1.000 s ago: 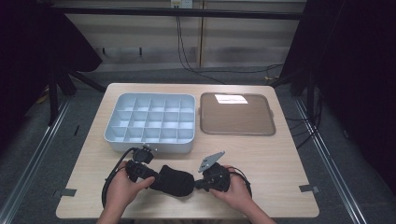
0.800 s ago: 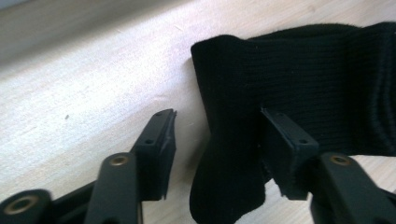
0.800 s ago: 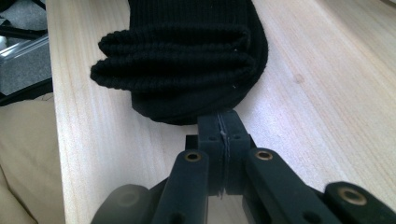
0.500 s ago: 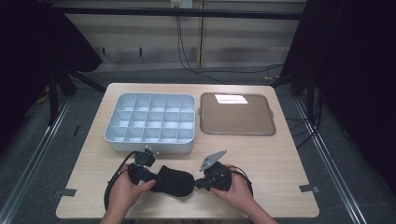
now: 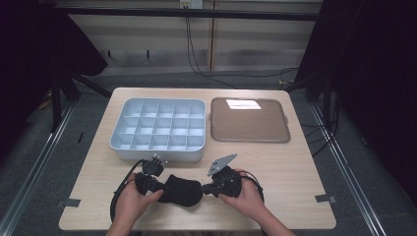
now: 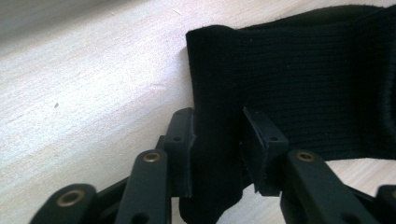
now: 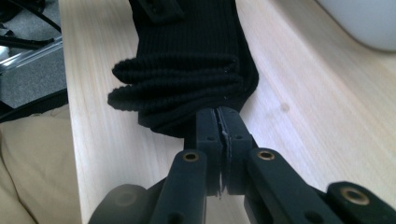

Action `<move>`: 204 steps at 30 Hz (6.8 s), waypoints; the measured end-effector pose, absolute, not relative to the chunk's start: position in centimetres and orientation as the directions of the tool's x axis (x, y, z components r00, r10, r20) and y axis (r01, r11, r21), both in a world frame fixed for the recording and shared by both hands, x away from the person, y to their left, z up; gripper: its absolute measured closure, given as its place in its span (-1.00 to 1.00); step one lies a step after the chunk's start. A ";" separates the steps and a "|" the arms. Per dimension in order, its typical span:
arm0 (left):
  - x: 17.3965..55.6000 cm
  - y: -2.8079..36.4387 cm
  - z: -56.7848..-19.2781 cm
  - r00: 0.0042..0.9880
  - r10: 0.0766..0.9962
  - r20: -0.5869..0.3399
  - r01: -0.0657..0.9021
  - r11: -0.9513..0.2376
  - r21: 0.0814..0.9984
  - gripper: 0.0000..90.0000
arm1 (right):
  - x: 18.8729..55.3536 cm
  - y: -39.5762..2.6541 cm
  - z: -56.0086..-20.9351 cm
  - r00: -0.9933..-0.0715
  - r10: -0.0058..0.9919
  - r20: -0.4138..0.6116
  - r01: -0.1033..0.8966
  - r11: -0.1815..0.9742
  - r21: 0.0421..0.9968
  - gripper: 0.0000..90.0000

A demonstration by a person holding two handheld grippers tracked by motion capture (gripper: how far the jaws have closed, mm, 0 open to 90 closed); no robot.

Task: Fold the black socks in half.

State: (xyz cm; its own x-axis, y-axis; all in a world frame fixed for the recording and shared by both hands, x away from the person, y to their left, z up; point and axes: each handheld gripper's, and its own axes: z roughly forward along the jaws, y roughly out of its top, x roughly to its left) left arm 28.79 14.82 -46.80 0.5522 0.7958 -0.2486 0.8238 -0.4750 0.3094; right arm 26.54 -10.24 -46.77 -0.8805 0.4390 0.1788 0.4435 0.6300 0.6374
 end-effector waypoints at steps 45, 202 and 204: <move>28.8 14.8 -46.3 0.541 0.797 -0.267 0.835 -0.471 0.286 0.77 | 27.0 -6.4 -47.8 -0.906 0.389 0.164 0.405 0.690 0.600 0.97; 27.7 9.1 -43.9 0.664 0.705 -0.251 0.746 -0.600 0.290 0.76 | 26.0 -8.4 -49.0 -0.886 0.437 0.155 0.430 0.652 0.624 0.99; 27.7 9.1 -43.9 0.663 0.706 -0.249 0.747 -0.599 0.289 0.75 | 26.0 -8.3 -49.0 -0.886 0.435 0.159 0.433 0.656 0.618 0.99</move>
